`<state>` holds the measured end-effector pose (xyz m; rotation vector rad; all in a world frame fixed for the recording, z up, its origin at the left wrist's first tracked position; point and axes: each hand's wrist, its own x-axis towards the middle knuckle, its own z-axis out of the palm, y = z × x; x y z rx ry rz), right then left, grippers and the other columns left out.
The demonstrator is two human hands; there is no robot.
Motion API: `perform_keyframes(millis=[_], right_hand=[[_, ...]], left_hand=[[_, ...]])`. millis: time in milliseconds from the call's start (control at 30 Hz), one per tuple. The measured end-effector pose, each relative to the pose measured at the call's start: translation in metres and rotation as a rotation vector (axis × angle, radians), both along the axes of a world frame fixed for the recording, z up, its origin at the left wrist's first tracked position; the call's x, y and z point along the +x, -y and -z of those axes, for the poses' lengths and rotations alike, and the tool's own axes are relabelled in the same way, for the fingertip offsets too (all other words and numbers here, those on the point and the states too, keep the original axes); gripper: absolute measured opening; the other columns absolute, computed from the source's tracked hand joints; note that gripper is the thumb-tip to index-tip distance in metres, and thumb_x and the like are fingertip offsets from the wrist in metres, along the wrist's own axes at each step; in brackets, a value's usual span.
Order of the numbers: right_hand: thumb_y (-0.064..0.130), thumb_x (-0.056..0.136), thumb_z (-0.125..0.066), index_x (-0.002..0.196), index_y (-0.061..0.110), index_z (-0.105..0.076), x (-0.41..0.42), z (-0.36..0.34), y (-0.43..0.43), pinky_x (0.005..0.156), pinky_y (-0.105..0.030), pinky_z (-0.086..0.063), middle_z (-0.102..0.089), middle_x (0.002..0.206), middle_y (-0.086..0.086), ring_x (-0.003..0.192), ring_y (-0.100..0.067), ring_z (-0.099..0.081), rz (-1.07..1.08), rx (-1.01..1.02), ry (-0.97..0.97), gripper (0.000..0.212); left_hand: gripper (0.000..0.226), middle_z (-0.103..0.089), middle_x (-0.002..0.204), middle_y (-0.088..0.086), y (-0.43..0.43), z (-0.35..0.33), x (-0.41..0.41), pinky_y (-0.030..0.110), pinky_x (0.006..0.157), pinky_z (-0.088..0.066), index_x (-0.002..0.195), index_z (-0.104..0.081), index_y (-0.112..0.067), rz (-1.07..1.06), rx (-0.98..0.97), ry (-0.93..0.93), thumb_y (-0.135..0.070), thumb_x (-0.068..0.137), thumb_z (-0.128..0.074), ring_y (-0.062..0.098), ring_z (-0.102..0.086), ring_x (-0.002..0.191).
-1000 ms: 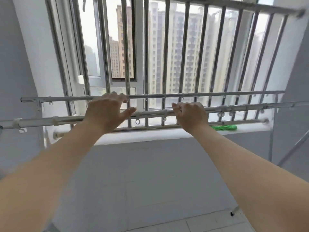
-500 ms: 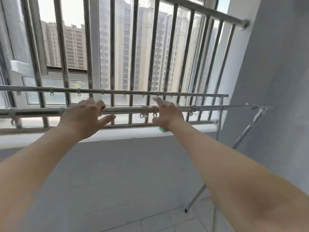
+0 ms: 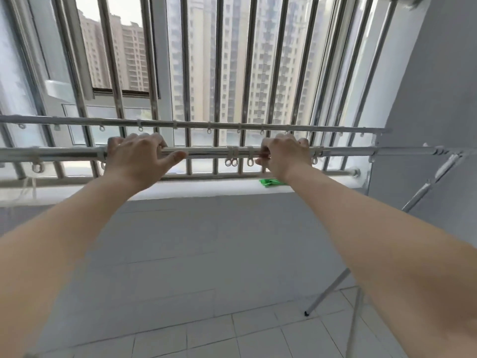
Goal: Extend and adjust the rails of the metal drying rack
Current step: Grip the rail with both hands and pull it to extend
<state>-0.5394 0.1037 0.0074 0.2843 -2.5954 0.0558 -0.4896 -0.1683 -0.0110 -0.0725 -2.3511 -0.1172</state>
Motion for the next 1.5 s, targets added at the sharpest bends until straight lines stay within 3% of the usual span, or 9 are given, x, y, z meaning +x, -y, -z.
perform_keyframes(millis=[167, 233, 333, 500, 667, 767, 933, 1233, 1500], right_hand=[[0.036, 0.084, -0.060, 0.110, 0.022, -0.062, 0.017, -0.013, -0.002, 0.104, -0.044, -0.036, -0.058, 0.117, -0.007, 0.117, -0.027, -0.049, -0.056, -0.067, 0.182, 0.030], [0.035, 0.079, -0.058, 0.101, 0.015, -0.066, 0.024, -0.024, 0.008, 0.085, -0.037, -0.046, -0.063, 0.100, -0.005, 0.099, -0.025, -0.056, -0.163, -0.159, 0.304, 0.030], [0.044, 0.081, -0.041, 0.078, 0.013, -0.062, 0.029, -0.032, 0.028, 0.068, -0.033, -0.037, -0.058, 0.086, -0.006, 0.088, -0.027, -0.050, -0.174, -0.361, 0.338, 0.037], [0.051, 0.091, -0.023, 0.113, 0.016, -0.066, 0.016, -0.009, 0.055, 0.108, -0.047, -0.024, -0.063, 0.117, -0.013, 0.120, -0.028, -0.048, 0.134, -0.230, 0.256, 0.059], [0.045, 0.090, -0.021, 0.116, 0.014, -0.063, 0.015, 0.002, 0.057, 0.115, -0.051, -0.011, -0.061, 0.124, -0.014, 0.126, -0.027, -0.044, 0.182, -0.226, 0.237, 0.058], [0.043, 0.090, -0.019, 0.106, 0.017, -0.067, 0.018, 0.016, 0.056, 0.114, -0.051, -0.010, -0.063, 0.120, -0.013, 0.124, -0.028, -0.044, 0.167, -0.220, 0.212, 0.058], [0.041, 0.091, -0.013, 0.106, 0.017, -0.067, 0.014, 0.032, 0.053, 0.115, -0.051, -0.008, -0.064, 0.115, -0.009, 0.122, -0.028, -0.043, 0.153, -0.199, 0.194, 0.060], [0.040, 0.092, -0.010, 0.103, 0.020, -0.067, 0.014, 0.045, 0.055, 0.115, -0.054, -0.009, -0.064, 0.112, -0.011, 0.118, -0.030, -0.045, 0.178, -0.153, 0.086, 0.061], [0.041, 0.091, -0.014, 0.093, 0.016, -0.072, 0.017, 0.039, 0.053, 0.112, -0.051, -0.019, -0.067, 0.106, -0.012, 0.111, -0.030, -0.049, 0.179, -0.168, 0.032, 0.062]], left_hand=[[0.061, -0.063, 0.080, 0.000, 0.014, -0.016, 0.014, 0.040, 0.075, -0.038, 0.099, -0.053, -0.025, 0.027, 0.176, 0.116, -0.076, 0.079, -0.027, 0.027, -0.058, 0.083], [0.070, -0.067, 0.093, 0.004, 0.043, -0.025, 0.020, 0.040, 0.076, -0.040, 0.103, -0.055, -0.025, -0.112, 0.164, 0.158, -0.079, 0.078, -0.018, 0.029, -0.059, 0.093], [0.084, -0.064, 0.115, 0.005, 0.074, -0.026, 0.028, 0.040, 0.086, -0.042, 0.107, -0.058, -0.024, -0.292, 0.091, 0.435, -0.079, 0.077, -0.004, 0.028, -0.054, 0.110], [0.087, -0.060, 0.123, 0.010, 0.079, -0.025, 0.031, 0.040, 0.087, -0.041, 0.105, -0.064, -0.019, -0.369, 0.097, 0.551, -0.078, 0.078, -0.006, 0.031, -0.051, 0.115], [0.078, -0.057, 0.129, 0.009, 0.072, -0.021, 0.037, 0.038, 0.085, -0.039, 0.112, -0.062, -0.020, -0.378, 0.089, 0.548, -0.070, 0.085, -0.008, 0.030, -0.049, 0.119], [0.073, -0.058, 0.126, 0.008, 0.069, -0.013, 0.039, 0.035, 0.077, -0.036, 0.100, -0.066, -0.022, -0.366, 0.074, 0.570, -0.067, 0.089, -0.009, 0.029, -0.050, 0.114], [0.071, -0.060, 0.119, 0.007, 0.068, -0.004, 0.036, 0.035, 0.077, -0.038, 0.110, -0.061, -0.020, -0.359, 0.069, 0.612, -0.066, 0.089, -0.011, 0.028, -0.052, 0.109], [0.066, -0.068, 0.080, -0.012, 0.073, 0.000, 0.031, 0.029, 0.069, -0.038, 0.073, -0.067, -0.025, -0.269, 0.156, 0.625, -0.065, 0.089, -0.016, 0.014, -0.058, 0.087], [0.055, -0.052, 0.070, 0.006, 0.062, 0.000, 0.044, 0.032, 0.063, -0.038, 0.053, -0.047, -0.022, -0.318, 0.013, 0.405, -0.051, 0.091, -0.020, 0.028, -0.050, 0.076]])
